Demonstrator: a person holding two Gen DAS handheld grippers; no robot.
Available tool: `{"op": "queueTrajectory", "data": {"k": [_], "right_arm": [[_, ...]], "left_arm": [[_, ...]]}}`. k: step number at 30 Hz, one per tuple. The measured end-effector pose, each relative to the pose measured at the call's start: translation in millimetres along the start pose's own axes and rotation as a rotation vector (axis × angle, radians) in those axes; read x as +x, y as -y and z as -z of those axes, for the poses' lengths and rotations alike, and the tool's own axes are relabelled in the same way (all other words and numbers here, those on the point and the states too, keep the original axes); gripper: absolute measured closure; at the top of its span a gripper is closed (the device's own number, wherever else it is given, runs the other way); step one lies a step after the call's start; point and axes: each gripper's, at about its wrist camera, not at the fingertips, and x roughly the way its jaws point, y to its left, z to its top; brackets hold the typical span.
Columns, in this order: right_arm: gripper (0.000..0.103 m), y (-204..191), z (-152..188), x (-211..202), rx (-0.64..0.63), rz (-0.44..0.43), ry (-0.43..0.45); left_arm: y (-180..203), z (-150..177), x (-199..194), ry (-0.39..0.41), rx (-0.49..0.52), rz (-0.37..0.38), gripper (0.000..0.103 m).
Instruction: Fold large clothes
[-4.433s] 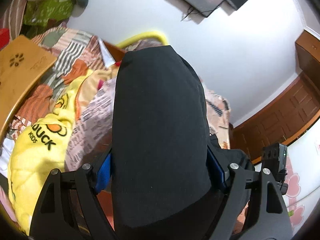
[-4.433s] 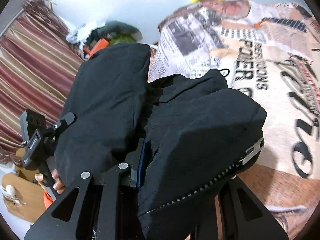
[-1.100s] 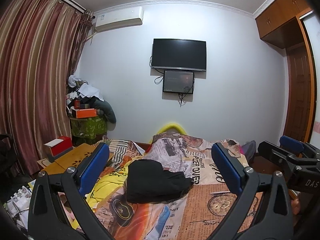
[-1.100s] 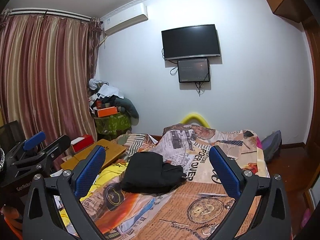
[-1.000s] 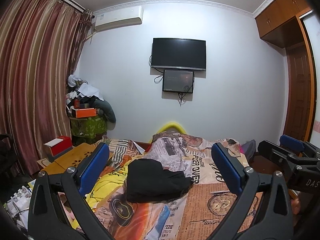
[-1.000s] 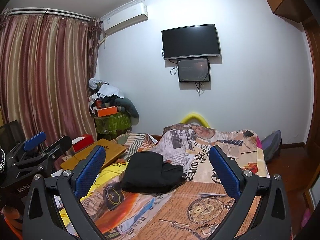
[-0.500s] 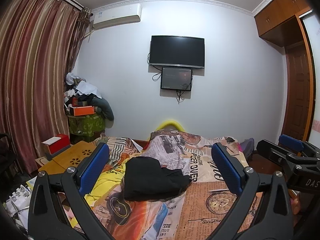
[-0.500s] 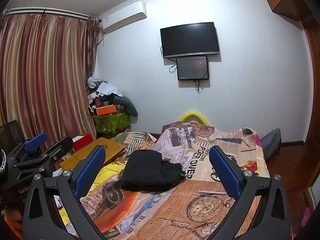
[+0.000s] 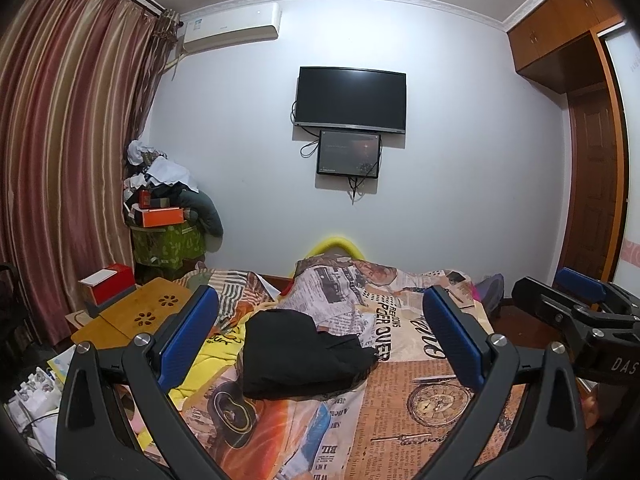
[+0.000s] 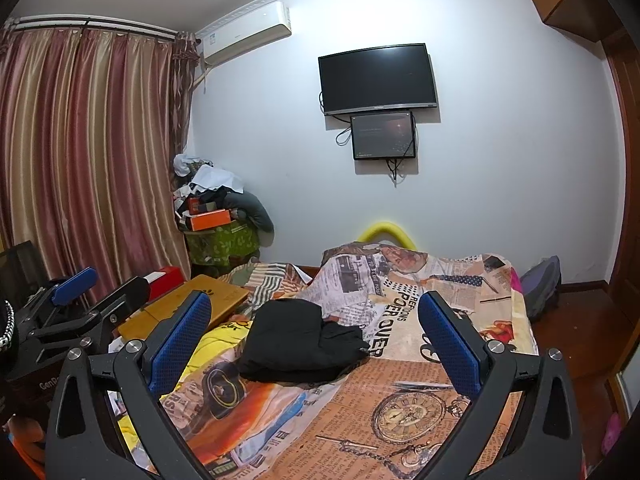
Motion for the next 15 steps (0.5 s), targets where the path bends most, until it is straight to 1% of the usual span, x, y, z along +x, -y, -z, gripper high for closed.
{"op": "queueTrajectory", "data": {"k": [15], "right_arm": [[0.000, -0.2, 1.4, 5.1, -0.005, 0.001, -0.015]], "left_arm": [[-4.1, 0.4, 3.0, -0.009, -0.005, 0.008, 0.001]]}}
